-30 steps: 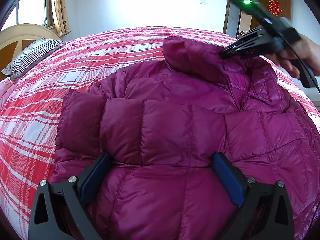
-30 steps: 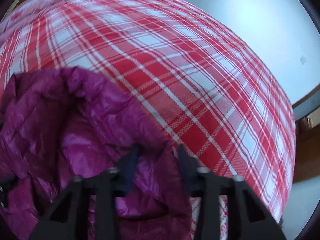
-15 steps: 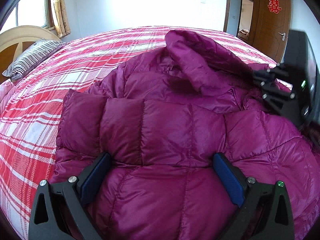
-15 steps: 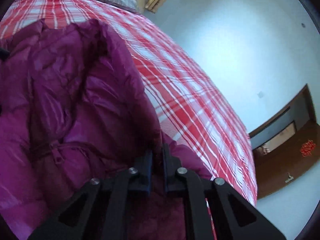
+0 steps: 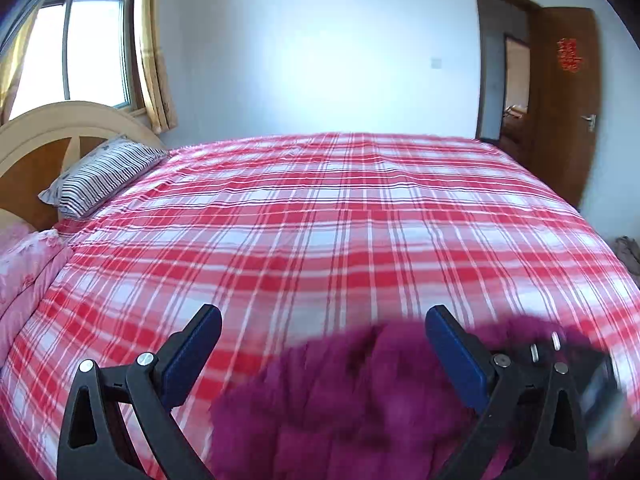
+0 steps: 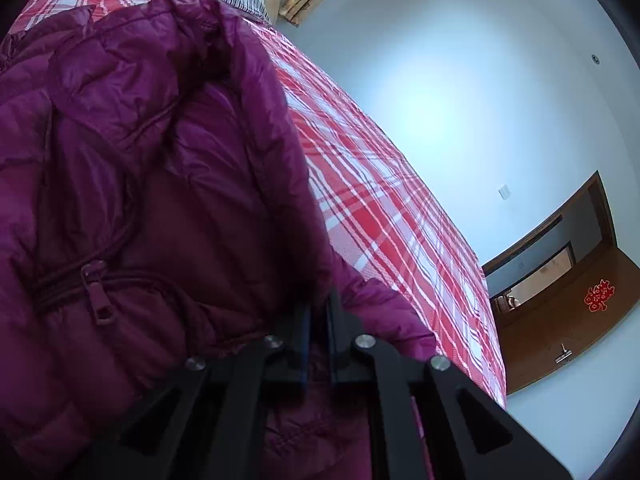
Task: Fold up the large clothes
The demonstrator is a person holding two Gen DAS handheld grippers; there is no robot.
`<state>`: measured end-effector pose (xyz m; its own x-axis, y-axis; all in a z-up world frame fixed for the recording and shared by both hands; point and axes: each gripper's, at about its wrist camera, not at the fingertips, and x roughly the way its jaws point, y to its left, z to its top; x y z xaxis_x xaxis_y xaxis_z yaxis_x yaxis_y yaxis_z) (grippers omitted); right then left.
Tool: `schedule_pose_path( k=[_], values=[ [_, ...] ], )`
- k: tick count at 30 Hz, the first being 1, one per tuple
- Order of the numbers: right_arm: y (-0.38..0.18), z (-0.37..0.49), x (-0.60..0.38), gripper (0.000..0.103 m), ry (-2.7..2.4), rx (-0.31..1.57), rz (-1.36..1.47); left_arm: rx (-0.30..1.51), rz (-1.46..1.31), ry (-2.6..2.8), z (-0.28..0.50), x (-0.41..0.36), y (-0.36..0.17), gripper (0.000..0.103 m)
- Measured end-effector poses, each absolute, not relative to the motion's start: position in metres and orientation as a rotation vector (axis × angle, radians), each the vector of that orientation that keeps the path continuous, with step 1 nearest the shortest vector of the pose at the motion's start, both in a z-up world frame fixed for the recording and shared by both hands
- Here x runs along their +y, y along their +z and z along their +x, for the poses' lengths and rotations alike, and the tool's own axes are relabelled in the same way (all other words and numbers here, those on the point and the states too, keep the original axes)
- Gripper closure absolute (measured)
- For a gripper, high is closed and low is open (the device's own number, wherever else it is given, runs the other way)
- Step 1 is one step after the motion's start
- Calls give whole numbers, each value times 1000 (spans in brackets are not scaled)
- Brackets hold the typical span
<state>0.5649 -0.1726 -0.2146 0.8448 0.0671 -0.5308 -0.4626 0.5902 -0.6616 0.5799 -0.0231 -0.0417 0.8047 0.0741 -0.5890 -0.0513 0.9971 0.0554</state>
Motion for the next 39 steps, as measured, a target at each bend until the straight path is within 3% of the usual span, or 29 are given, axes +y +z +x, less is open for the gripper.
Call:
schedule_pose_path(
  k=[3, 7, 10, 16, 19, 21, 22, 25, 28, 33, 39],
  values=[
    [-216, 565, -175, 92, 335, 496, -876, 668, 96, 91, 614, -46, -54, 1],
    [-214, 567, -180, 92, 336, 491, -864, 822, 229, 187, 624, -53, -119, 1],
    [-213, 570, -183, 92, 347, 495, -849, 907, 175, 186, 614, -30, -161, 1],
    [-211, 572, -188, 92, 369, 494, -840, 896, 68, 165, 602, -21, -172, 1],
    [-181, 572, -206, 83, 468, 549, -676, 890, 55, 159, 604, -20, -172, 1],
    [-150, 572, -227, 70, 515, 557, -489, 893, 30, 149, 605, -17, -174, 1],
    [-129, 574, -243, 60, 536, 559, -342, 894, 26, 147, 608, -17, -175, 1],
    [-99, 591, -264, 55, 482, 579, -119, 894, 24, 147, 610, -18, -175, 1],
    [-94, 614, -260, 62, 394, 627, -61, 897, 9, 139, 610, -16, -176, 1],
    [-152, 626, -237, 74, 322, 830, -158, 909, -54, 105, 609, -5, -170, 1],
    [-176, 611, -247, 74, 319, 830, -187, 822, -95, 112, 589, -2, -135, 1]
  ],
)
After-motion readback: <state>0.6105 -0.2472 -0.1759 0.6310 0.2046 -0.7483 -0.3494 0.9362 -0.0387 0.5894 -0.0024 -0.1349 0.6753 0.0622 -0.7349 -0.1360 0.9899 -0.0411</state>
